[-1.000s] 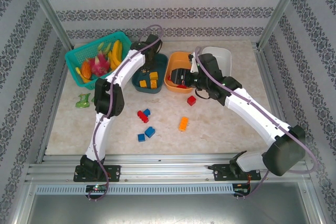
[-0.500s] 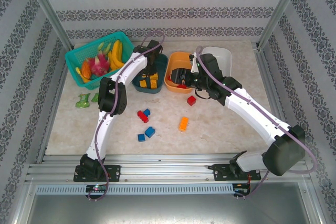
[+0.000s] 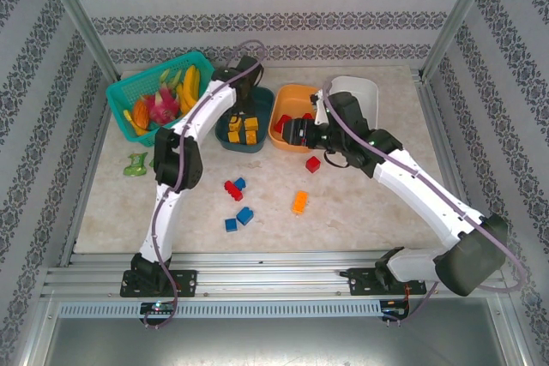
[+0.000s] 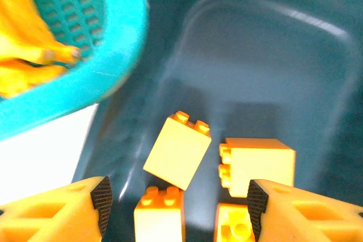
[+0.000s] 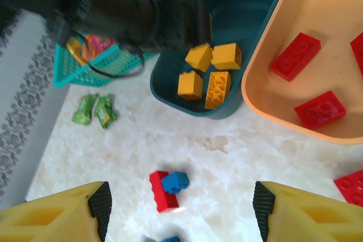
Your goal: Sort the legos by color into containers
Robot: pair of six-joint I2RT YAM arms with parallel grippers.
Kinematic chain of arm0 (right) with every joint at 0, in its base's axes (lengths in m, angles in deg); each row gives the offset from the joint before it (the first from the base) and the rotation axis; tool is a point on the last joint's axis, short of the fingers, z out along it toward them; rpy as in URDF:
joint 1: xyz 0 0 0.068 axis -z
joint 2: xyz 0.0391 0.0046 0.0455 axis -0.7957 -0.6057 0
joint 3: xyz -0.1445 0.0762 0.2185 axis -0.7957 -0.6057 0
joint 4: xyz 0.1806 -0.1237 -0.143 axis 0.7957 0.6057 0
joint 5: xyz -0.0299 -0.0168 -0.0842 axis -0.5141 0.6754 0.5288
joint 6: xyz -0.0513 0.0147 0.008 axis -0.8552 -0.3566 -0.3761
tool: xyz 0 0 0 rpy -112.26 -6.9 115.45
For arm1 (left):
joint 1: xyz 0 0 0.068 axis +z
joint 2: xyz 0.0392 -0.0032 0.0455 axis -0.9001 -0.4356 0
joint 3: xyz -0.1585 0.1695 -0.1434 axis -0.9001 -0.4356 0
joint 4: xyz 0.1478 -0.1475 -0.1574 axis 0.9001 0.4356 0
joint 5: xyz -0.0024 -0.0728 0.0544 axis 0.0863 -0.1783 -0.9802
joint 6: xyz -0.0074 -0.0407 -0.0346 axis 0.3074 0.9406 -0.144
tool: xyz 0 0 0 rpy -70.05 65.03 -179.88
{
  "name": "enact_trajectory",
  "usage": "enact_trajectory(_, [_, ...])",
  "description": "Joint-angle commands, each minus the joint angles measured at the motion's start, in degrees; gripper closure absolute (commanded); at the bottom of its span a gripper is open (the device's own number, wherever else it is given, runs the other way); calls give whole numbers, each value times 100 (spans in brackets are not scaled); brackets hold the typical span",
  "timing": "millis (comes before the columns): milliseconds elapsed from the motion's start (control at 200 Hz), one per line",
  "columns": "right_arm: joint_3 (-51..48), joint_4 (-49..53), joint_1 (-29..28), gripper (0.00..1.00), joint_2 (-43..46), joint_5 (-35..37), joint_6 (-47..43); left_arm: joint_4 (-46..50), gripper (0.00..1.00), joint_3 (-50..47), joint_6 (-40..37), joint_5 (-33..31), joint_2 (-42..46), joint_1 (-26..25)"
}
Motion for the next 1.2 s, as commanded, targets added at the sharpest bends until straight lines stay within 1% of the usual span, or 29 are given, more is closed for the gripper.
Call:
enact_trajectory(0, [-213,395,-417,31,164,253,-447,284,31,-95,228,-3,1102,-74])
enact_trajectory(100, [-380,480,-881,31,134,404,-618,156,30,-831,352,150,1952,-75])
enact_trajectory(200, [-485,577,-1379,30,-34,442,-838,-49,27,-1951,494,295,2975,-75])
enact_trajectory(290, [-406,846,-1814,29,-409,394,-1054,-202,25,-3038,543,579,3940,-75])
enact_trajectory(370, [-317,977,-2198,21,-843,348,-1180,-308,23,-4061,640,908,4814,-74])
enact_trajectory(460, [-83,1150,-2468,19,-1435,173,-1250,-290,21,-5118,740,1135,5754,-76])
enact_trajectory(590, [332,1329,-2669,16,-2230,133,-1293,14,19,-6231,993,1354,7031,-75])
enact_trajectory(595, [349,1340,-2672,14,-2254,133,-1300,26,19,-6270,1005,1369,7086,-74])
enact_trajectory(605, [391,1358,-2681,6,-2318,134,-1305,40,19,-6358,1028,1391,7191,-74])
enact_trajectory(615, [428,1372,-2683,3,-2373,131,-1306,51,19,-6426,1060,1422,7287,-74])
enact_trajectory(684, [664,1450,-2732,3,-2741,129,-1333,71,18,-6939,1235,1622,7997,-74])
enact_trajectory(754, [883,1533,-2763,3,-3066,182,-1333,42,15,-7281,1358,1780,8653,-75])
enact_trajectory(794, [977,1564,-2772,4,-3229,174,-1328,50,14,-7373,1394,1874,8947,-79])
enact_trajectory(889, [1167,1643,-2780,9,-3526,222,-1333,65,13,-7426,1438,2086,9401,-76])
enact_trajectory(1044, [1339,1744,-2784,19,-3829,379,-1386,250,13,-7278,1392,2230,9538,-74])
enact_trajectory(1194, [1437,1771,-2781,21,-4016,415,-1408,223,13,-7209,1369,2192,9499,-75])
